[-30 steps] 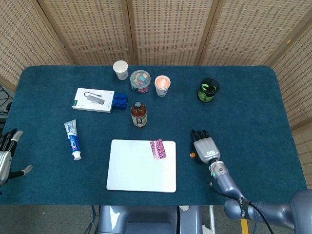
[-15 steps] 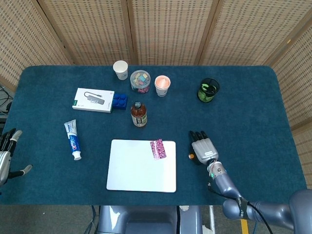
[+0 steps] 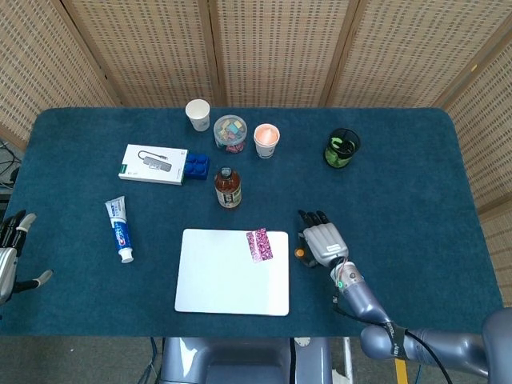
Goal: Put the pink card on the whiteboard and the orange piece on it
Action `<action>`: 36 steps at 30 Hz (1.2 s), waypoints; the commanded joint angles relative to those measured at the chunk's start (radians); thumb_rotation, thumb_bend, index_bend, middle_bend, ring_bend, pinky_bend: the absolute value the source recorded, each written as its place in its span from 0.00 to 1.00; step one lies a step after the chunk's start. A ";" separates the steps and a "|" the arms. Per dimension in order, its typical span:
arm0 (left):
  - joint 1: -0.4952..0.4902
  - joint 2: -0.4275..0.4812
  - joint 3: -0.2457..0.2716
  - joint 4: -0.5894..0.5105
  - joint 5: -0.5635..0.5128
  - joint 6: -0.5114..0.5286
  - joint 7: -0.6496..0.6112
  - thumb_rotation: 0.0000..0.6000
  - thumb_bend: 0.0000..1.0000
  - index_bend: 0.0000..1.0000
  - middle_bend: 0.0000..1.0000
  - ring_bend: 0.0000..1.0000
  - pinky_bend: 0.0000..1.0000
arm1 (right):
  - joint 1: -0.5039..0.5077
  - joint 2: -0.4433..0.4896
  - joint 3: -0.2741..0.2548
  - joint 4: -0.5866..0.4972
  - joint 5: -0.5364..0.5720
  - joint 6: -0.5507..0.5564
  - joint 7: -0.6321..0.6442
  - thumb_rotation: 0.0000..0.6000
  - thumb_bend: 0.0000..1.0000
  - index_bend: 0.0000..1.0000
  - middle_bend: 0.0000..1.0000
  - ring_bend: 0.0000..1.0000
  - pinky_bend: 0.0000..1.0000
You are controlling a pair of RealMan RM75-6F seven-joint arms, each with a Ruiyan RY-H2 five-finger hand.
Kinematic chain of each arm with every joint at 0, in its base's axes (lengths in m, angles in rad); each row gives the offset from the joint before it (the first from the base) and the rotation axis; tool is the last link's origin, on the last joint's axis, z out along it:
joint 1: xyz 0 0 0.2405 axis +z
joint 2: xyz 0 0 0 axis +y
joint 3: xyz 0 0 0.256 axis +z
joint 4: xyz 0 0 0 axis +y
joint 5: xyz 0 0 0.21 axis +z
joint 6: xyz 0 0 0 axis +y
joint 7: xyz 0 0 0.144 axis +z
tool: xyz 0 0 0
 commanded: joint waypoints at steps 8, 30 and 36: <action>-0.002 0.009 -0.005 0.002 -0.015 -0.012 -0.022 1.00 0.00 0.00 0.00 0.00 0.00 | 0.147 -0.125 0.099 0.014 0.200 0.033 -0.157 1.00 0.36 0.54 0.00 0.00 0.00; -0.012 0.024 -0.009 0.018 -0.027 -0.044 -0.072 1.00 0.00 0.00 0.00 0.00 0.00 | 0.269 -0.242 0.182 0.097 0.466 0.104 -0.284 1.00 0.00 0.08 0.00 0.00 0.00; -0.011 0.025 -0.007 0.016 -0.023 -0.040 -0.074 1.00 0.00 0.00 0.00 0.00 0.00 | 0.245 -0.157 0.184 -0.013 0.447 0.150 -0.275 1.00 0.00 0.07 0.00 0.00 0.00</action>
